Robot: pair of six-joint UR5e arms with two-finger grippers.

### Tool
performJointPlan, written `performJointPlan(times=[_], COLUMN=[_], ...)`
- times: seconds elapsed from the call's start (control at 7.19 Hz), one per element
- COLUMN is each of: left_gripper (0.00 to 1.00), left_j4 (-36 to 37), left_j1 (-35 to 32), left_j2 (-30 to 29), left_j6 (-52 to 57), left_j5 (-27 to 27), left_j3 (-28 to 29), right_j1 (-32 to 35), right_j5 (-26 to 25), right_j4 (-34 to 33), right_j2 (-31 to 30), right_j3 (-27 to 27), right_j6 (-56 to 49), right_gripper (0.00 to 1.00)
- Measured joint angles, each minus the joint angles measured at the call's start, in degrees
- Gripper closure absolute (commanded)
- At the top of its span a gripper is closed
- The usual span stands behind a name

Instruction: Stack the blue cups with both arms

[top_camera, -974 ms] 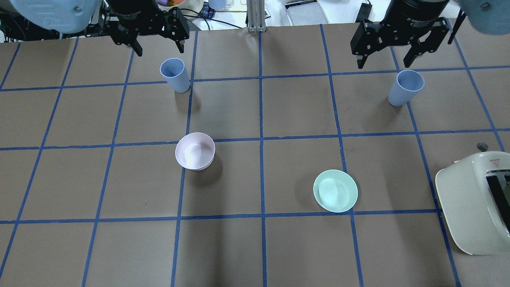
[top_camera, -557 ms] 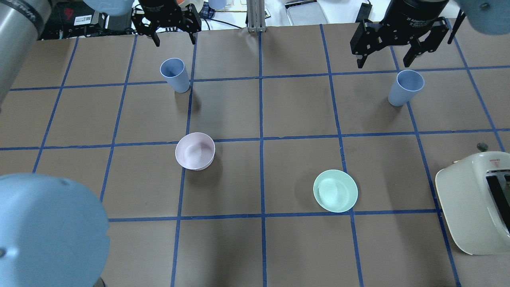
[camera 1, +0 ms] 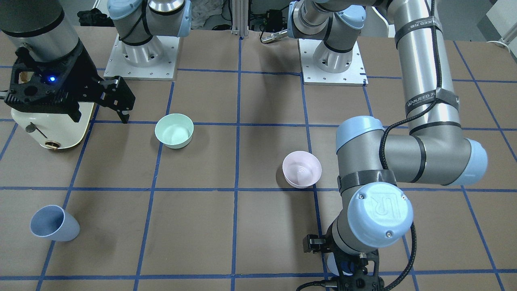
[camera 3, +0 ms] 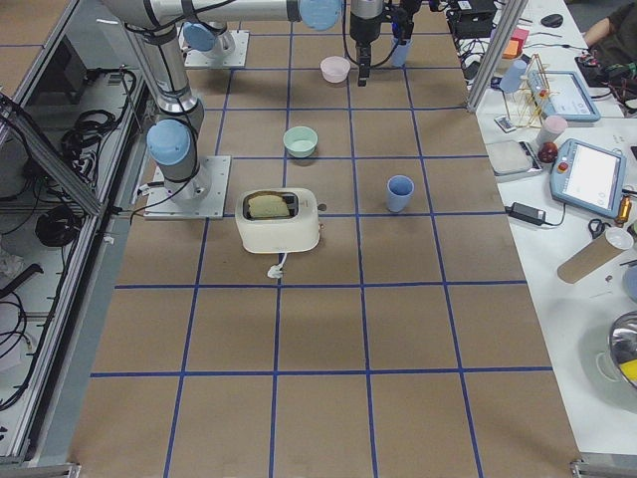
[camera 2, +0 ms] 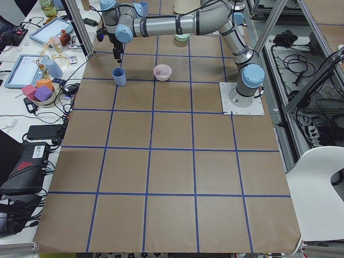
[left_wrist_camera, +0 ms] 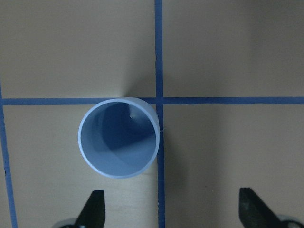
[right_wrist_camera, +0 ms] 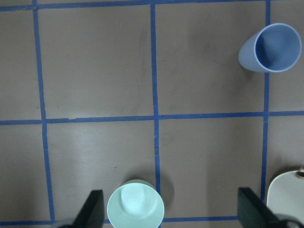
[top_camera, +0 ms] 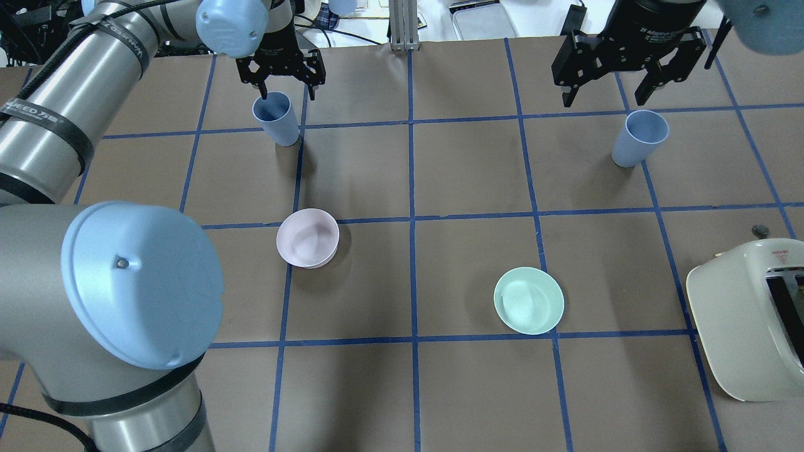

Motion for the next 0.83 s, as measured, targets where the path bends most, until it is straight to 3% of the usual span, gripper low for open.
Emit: performJointPlan(times=[0.28,0.42,0.56,0.83], left_gripper=[0.67,0.91,1.0,1.0], left_j4=[0.9,1.1,1.6,2.5], left_j1=[0.1,0.1,0.1,0.0], left_j2=[-1.7,-2.3,-2.9,-3.0], left_j6=[0.4,0.7,0.8,0.7], left_j5=[1.5,2.4,2.7,2.8], left_j3=[-0.2,-0.2,-0.2,-0.1], right_j1=[0.0,0.0,-0.1,-0.1], right_j5=[0.0,0.0,0.0,0.0], right_j4=[-0.1,-0.1,0.0,0.0], right_j2=[0.1,0.1,0.1,0.1], right_j3=[0.0,0.0,0.0,0.0], right_j6=[0.0,0.0,0.0,0.0], right_gripper=[0.0,0.0,0.0,0.0])
